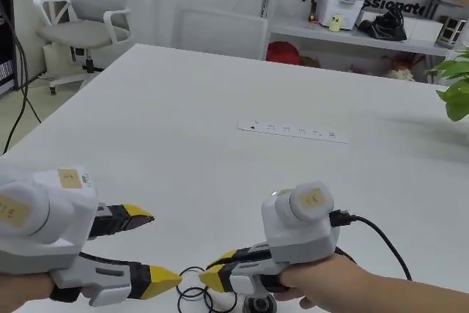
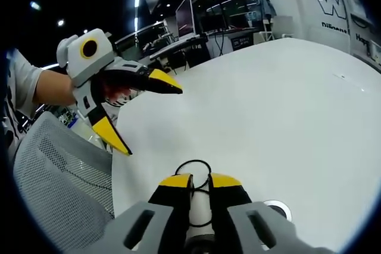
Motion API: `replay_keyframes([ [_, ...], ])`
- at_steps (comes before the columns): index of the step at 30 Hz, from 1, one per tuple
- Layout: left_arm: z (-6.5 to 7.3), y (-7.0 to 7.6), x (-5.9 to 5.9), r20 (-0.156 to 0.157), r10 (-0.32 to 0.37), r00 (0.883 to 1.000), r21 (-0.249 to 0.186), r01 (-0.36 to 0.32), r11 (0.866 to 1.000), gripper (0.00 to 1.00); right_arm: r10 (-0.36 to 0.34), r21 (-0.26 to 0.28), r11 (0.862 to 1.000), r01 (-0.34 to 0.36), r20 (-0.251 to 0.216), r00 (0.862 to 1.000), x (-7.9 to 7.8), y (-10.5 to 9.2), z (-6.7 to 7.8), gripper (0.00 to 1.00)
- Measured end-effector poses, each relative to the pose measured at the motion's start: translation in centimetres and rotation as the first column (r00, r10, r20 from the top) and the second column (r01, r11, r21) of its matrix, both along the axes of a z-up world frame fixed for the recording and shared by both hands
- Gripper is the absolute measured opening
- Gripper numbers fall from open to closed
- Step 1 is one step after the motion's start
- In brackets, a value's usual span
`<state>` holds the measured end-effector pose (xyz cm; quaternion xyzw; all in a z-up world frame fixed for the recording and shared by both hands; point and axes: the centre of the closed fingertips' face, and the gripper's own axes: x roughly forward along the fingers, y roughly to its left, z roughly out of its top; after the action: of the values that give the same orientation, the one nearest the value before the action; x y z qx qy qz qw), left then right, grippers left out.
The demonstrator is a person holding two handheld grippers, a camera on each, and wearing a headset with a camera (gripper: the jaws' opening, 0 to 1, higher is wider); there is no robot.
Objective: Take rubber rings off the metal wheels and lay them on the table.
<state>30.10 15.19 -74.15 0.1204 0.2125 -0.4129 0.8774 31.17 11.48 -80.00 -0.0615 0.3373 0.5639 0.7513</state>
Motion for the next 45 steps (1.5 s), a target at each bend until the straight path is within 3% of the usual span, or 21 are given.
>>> replay_keyframes([
  [17, 0.2, -0.5, 0.2, -0.004, -0.011, 1.000, 0.003, 0.011, 1.000, 0.60, -0.025, 0.041, 0.999, 0.024, 0.009, 1.000, 0.3, -0.5, 0.9, 0.16],
  [45, 1.0, -1.9, 0.8, 0.002, -0.057, 0.998, 0.016, 0.057, 0.998, 0.58, -0.115, 0.125, 0.986, 0.107, 0.062, 0.991, 2.2, -4.2, 4.0, 0.24],
])
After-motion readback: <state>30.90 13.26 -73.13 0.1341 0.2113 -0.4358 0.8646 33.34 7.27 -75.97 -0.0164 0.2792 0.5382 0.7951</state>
